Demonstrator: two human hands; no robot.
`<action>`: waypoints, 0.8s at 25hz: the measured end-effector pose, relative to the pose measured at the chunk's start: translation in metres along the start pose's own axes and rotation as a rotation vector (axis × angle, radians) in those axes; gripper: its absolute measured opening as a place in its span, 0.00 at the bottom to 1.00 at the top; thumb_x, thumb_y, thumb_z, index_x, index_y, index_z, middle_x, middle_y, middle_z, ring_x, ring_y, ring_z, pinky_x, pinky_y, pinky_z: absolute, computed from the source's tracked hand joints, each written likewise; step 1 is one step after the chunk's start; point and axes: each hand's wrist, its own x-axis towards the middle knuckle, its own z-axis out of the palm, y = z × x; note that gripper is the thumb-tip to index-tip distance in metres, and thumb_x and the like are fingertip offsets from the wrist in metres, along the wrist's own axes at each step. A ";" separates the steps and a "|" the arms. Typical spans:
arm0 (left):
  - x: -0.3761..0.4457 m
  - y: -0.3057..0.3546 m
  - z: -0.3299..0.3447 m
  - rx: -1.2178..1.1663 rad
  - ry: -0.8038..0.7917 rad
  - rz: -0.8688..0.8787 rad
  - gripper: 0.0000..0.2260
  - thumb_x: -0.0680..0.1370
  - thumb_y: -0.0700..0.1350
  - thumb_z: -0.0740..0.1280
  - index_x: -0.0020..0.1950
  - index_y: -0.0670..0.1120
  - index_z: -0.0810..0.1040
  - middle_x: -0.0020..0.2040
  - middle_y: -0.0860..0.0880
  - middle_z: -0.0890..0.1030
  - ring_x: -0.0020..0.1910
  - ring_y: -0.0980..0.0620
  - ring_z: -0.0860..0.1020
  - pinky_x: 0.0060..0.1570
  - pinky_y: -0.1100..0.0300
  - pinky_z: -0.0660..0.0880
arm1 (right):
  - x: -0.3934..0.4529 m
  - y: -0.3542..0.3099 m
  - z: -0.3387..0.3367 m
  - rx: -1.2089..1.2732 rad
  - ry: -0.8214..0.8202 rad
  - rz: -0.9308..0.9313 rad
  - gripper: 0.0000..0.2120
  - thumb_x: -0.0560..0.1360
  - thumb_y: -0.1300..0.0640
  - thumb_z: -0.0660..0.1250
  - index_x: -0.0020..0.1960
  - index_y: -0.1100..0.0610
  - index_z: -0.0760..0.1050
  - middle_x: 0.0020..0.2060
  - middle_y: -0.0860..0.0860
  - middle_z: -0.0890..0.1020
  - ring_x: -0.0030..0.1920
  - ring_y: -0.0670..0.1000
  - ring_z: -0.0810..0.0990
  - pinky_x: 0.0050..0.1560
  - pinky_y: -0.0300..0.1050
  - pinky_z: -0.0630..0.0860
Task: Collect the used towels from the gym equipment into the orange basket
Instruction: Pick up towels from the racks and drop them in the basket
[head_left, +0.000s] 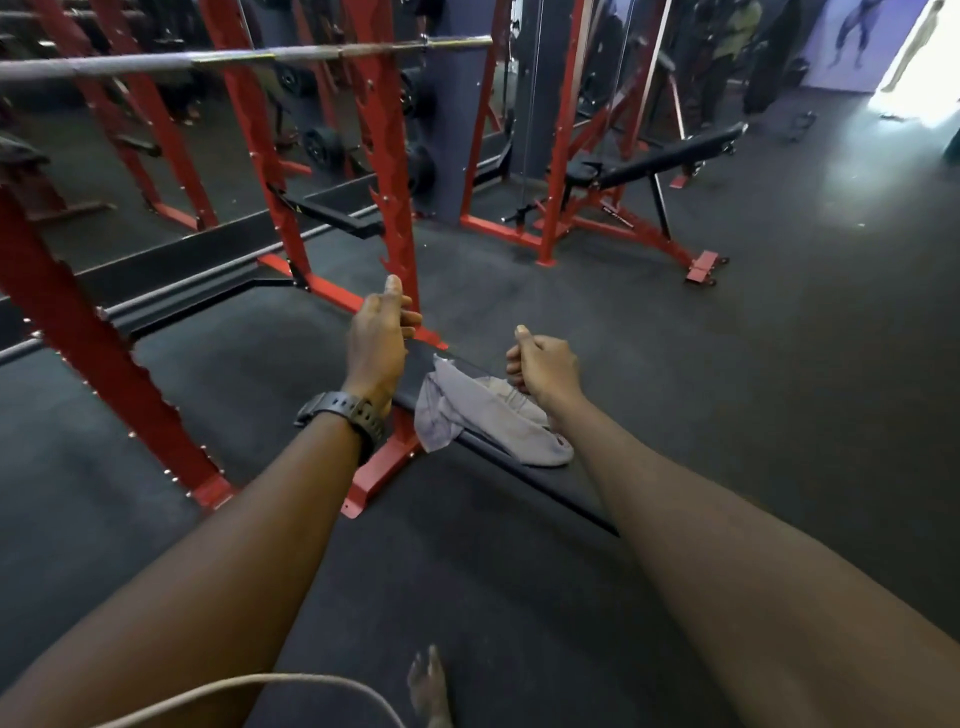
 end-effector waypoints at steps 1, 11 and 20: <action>0.026 -0.011 0.009 -0.013 -0.009 0.000 0.21 0.84 0.58 0.55 0.54 0.43 0.77 0.49 0.44 0.81 0.47 0.50 0.78 0.50 0.52 0.75 | 0.026 0.006 0.011 -0.002 -0.003 0.005 0.22 0.80 0.44 0.62 0.34 0.55 0.79 0.27 0.49 0.82 0.30 0.50 0.81 0.40 0.52 0.79; 0.257 -0.148 0.082 0.016 -0.084 -0.176 0.18 0.83 0.60 0.56 0.45 0.50 0.78 0.44 0.50 0.82 0.43 0.54 0.78 0.42 0.62 0.74 | 0.245 0.091 0.140 -0.227 -0.071 0.150 0.23 0.79 0.42 0.59 0.34 0.53 0.80 0.27 0.47 0.84 0.32 0.49 0.83 0.49 0.57 0.82; 0.378 -0.359 0.152 0.055 -0.098 -0.205 0.22 0.78 0.65 0.55 0.49 0.49 0.79 0.44 0.53 0.84 0.48 0.53 0.82 0.55 0.51 0.77 | 0.403 0.281 0.242 -0.890 -0.273 -0.130 0.20 0.82 0.43 0.57 0.53 0.57 0.78 0.52 0.57 0.82 0.55 0.59 0.80 0.52 0.51 0.74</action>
